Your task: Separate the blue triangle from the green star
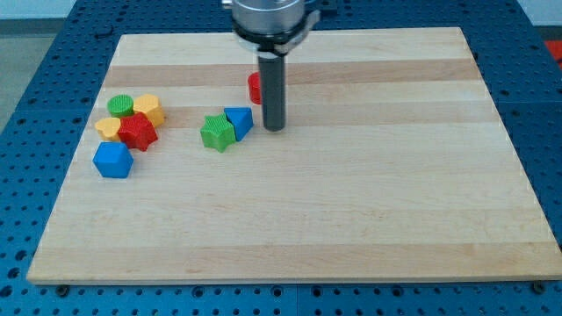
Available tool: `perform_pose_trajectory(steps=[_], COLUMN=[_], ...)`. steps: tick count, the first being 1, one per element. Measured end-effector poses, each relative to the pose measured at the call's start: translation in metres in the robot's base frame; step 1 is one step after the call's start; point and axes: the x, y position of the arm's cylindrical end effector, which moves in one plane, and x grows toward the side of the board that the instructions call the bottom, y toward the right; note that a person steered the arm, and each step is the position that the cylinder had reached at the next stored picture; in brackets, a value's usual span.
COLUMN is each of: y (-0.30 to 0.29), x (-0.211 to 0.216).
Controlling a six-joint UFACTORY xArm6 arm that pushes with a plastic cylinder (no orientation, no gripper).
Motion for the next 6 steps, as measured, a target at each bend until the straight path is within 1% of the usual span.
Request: perform_pose_trajectory(steps=[1,2,4,6], y=[-0.038,-0.068,-0.068,-0.066], x=[0.001,0.015,0.048,0.111])
